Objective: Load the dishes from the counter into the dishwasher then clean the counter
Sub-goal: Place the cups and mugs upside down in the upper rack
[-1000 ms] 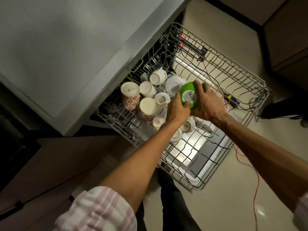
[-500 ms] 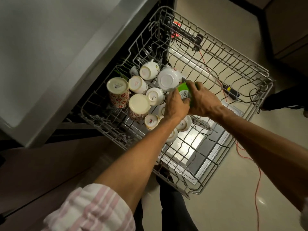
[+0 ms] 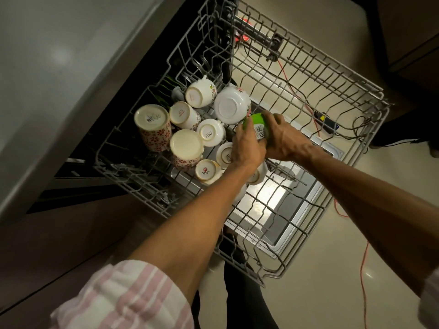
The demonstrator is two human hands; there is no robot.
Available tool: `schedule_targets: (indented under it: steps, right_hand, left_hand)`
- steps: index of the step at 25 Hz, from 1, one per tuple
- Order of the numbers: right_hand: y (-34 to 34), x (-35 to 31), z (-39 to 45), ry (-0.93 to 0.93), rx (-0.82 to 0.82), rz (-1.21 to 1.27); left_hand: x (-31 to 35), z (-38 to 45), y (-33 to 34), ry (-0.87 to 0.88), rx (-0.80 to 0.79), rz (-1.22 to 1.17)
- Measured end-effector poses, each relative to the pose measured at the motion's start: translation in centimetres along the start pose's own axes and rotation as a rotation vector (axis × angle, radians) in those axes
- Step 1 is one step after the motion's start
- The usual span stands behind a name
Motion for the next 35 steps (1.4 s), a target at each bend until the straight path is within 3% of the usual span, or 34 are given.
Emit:
schedule_targets:
  steps: [10,17,22,35]
  right_hand:
    - [1.6,0.9,1.1,0.023,-0.002,0.041]
    - [-0.9,-0.1,-3.4,0.071,0.077,0.147]
    - [-6.5,-2.9,-12.3,0.023,0.318,0.302]
    - [-14.1,-12.7,-31.5,-0.182,0.444,0.296]
  left_hand:
    - [0.1,0.4,0.0,-0.007,0.006,0.115]
    - [1.7,-2.7,-3.4,0.118,0.056,0.181]
    - [4.6,-9.3,-8.6,0.168,0.168,0.127]
    - [8.6,-32.2,-17.8,0.13,0.413,-0.01]
Point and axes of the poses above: each hand's wrist, its own z-axis towards the middle knuckle, its own y-axis out of the palm, x = y × z, the point moved 6 cm from there along z, towards the middle knuckle, and after that the axes turned 6 degrees about y, right-handed, at the moved point
